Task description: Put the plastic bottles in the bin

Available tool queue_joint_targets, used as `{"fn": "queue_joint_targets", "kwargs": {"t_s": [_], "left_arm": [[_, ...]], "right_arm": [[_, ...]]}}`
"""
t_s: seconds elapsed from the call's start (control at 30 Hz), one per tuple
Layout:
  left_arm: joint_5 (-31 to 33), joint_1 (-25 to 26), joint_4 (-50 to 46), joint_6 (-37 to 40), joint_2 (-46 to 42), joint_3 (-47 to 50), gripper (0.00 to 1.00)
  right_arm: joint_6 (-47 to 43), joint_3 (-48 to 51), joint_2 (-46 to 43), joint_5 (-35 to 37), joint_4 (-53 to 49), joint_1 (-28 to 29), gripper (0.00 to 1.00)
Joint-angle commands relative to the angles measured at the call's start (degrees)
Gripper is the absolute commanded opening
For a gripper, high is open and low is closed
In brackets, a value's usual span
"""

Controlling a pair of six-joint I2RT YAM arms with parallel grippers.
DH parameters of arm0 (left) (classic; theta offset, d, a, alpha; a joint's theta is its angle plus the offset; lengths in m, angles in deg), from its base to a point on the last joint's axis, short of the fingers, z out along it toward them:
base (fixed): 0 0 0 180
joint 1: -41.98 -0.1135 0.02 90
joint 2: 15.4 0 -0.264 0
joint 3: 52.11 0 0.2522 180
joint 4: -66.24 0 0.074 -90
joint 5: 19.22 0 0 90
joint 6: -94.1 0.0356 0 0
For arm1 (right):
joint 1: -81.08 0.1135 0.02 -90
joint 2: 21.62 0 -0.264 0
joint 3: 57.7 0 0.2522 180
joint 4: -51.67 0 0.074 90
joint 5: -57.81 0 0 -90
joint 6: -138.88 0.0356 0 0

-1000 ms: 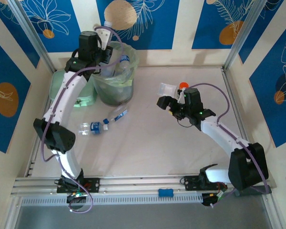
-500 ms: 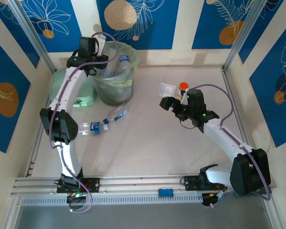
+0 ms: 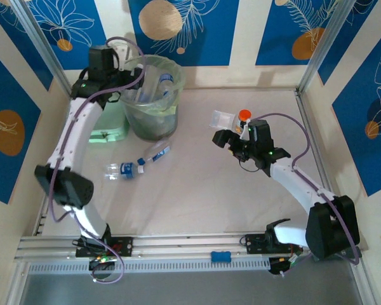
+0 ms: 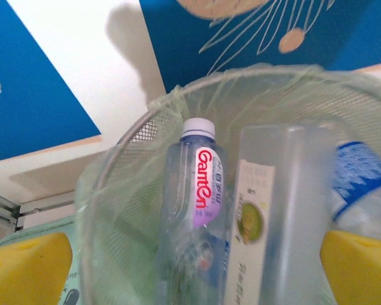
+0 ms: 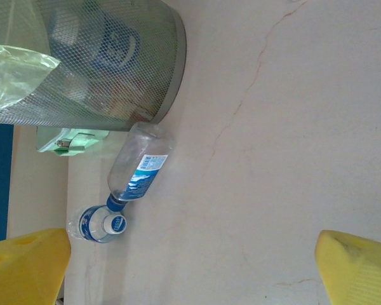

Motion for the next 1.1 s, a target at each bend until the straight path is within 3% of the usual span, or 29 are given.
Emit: {"fn": "queue_joint_targets", "kwargs": {"t_s": [0.0, 0.27, 0.53, 0.8, 1.07], "left_arm": [[-1.9, -0.3, 5.5, -4.5, -7.1, 8.6, 1.00], [0.6, -1.0, 19.8, -16.3, -24.4, 39.6, 1.00], [-0.7, -1.2, 26.6, -25.3, -31.4, 60.6, 1.00], [2.3, -2.0, 27.1, -25.9, -28.4, 68.3, 1.00], [-2.4, -5.8, 27.7, -27.3, -20.7, 68.9, 1.00]], "right_arm": [[0.2, 0.1, 1.3, -1.5, 1.5, 0.6, 0.99], [0.4, -1.4, 4.3, -2.1, 2.3, 1.4, 0.99], [0.7, -3.5, 7.4, -2.2, 2.5, 3.1, 0.99], [0.4, -5.6, 9.0, -1.7, 1.5, 4.5, 0.99], [0.2, -6.3, 8.7, -0.8, 0.4, 5.2, 0.99]]}}
